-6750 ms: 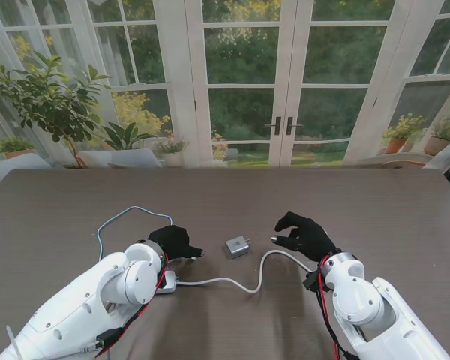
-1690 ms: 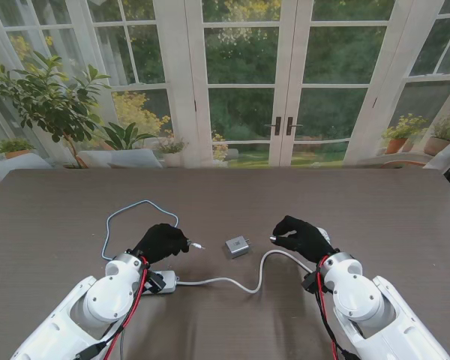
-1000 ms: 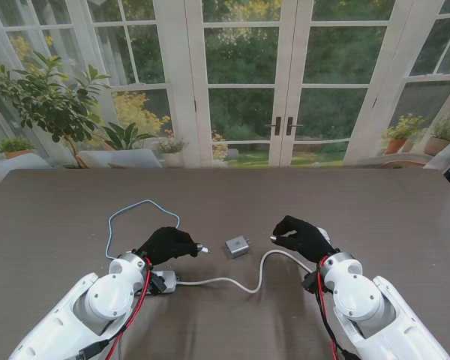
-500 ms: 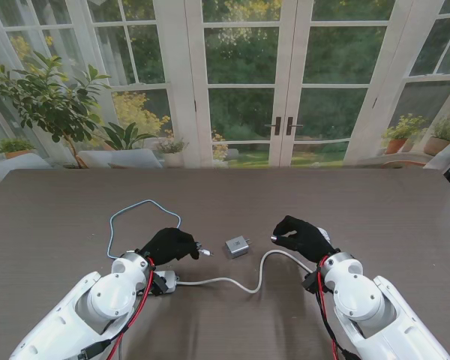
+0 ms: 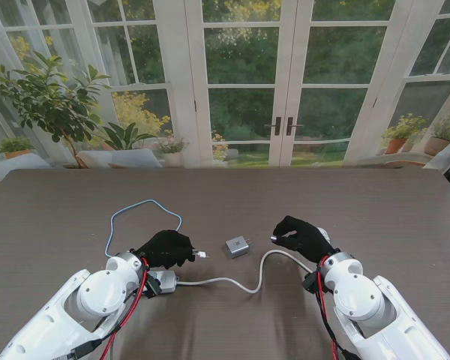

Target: Set up the charging station

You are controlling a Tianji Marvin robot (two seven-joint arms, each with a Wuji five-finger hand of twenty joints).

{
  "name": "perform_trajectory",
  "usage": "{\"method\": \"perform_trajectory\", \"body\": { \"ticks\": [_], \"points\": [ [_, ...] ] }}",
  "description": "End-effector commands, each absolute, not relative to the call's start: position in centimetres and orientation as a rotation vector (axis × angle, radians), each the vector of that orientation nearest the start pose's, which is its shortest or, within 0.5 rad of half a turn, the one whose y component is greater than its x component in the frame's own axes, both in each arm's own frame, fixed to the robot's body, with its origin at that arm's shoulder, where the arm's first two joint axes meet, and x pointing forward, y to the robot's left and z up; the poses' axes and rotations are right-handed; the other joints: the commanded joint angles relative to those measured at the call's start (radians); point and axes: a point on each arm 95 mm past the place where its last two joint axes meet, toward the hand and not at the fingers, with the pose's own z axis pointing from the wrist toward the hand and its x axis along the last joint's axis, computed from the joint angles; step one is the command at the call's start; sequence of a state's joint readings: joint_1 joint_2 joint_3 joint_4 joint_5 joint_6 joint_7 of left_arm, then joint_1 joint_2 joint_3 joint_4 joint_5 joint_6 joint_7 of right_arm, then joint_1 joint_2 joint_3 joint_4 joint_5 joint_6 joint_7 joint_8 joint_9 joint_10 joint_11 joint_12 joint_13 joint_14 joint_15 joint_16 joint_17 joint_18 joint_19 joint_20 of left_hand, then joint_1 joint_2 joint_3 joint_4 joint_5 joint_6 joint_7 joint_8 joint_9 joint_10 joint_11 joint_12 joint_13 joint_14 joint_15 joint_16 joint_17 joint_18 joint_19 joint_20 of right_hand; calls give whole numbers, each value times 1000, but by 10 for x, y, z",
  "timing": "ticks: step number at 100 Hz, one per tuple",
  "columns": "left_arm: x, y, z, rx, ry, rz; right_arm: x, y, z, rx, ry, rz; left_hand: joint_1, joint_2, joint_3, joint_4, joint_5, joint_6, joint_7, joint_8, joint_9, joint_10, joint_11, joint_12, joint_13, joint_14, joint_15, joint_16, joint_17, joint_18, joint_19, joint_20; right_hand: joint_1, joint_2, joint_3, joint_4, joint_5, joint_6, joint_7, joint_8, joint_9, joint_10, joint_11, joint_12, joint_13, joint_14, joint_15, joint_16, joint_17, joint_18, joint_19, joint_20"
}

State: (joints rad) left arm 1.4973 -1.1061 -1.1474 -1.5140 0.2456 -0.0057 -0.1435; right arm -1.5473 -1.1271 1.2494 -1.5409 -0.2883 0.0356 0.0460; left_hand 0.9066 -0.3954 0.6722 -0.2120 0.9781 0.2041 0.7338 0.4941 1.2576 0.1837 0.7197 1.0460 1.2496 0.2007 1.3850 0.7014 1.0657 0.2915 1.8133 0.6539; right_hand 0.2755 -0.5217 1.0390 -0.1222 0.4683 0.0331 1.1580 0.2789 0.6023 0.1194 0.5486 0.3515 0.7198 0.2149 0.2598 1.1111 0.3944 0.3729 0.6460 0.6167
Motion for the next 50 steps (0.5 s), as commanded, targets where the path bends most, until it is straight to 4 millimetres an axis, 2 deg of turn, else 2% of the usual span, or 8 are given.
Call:
{"method": "perform_trajectory", "body": {
  "ticks": [1,10,15,27,37,40,46,50],
  "points": [
    [406,-23,-350,-2014,1320,-1836,409,-11,-342,-2328,-1290,-2110,124,-73,78,9,23,-47,50,-1,-24,5,-51,4,17,37,-41,12,13,-8,218,-13,-22,32,-18,9,7,9,-413,-6,13,3,-10,-4,18,1,0,-764,4,-5,-29,18],
    [406,-24,-350,-2005,1315,-1843,409,-11,-342,-2329,-1289,-2109,139,-99,131,5,47,-31,24,-11,-19,22,-90,57,18,11,-12,85,16,-36,229,-8,-23,34,-18,9,7,9,-413,-7,13,1,-10,-4,19,0,1,-763,5,-4,-30,19],
    [406,-24,-350,-2006,1310,-1845,409,-11,-342,-2329,-1288,-2108,142,-100,138,4,53,-26,13,-11,-15,25,-92,57,20,-44,80,125,22,-84,273,16,-22,35,-18,9,7,10,-413,-6,14,2,-10,-4,19,-1,1,-763,5,-5,-30,19],
    [405,-25,-350,-2011,1313,-1843,409,-10,-342,-2330,-1289,-2103,147,-59,70,12,38,-40,-19,2,-23,23,-44,18,22,-100,314,123,46,-168,280,285,-24,39,-18,9,7,10,-413,-7,13,2,-10,-4,18,0,0,-763,4,-4,-32,20],
    [405,-26,-351,-2019,1324,-1823,409,-10,-342,-2329,-1288,-2101,111,-30,-33,32,19,-45,-36,-27,15,25,-8,3,23,-111,382,99,52,-196,281,397,-24,40,-19,9,8,10,-413,-7,13,2,-10,-4,18,1,0,-763,4,-4,-33,20],
    [405,-26,-351,-2027,1320,-1820,409,-10,-342,-2329,-1289,-2101,48,-38,-46,48,34,-31,-34,-37,43,27,12,7,22,-107,397,97,52,-196,281,427,-23,40,-19,9,8,10,-414,-7,13,4,-10,-4,18,0,1,-763,5,-5,-33,21],
    [405,-28,-352,-2054,1293,-1819,409,-10,-342,-2329,-1289,-2100,-190,-104,114,38,81,-2,-77,-15,78,33,57,35,21,-97,416,90,53,-201,281,476,-24,41,-19,9,9,10,-413,-7,12,2,-10,-4,17,0,0,-763,4,-5,-34,21],
    [404,-29,-352,-2062,1289,-1817,409,-10,-342,-2330,-1287,-2100,-284,-134,176,38,101,5,-117,16,82,20,95,74,21,-104,419,89,56,-224,281,488,-23,41,-19,10,10,10,-413,-7,13,4,-10,-4,17,1,0,-763,4,-5,-34,21]
  ]
}}
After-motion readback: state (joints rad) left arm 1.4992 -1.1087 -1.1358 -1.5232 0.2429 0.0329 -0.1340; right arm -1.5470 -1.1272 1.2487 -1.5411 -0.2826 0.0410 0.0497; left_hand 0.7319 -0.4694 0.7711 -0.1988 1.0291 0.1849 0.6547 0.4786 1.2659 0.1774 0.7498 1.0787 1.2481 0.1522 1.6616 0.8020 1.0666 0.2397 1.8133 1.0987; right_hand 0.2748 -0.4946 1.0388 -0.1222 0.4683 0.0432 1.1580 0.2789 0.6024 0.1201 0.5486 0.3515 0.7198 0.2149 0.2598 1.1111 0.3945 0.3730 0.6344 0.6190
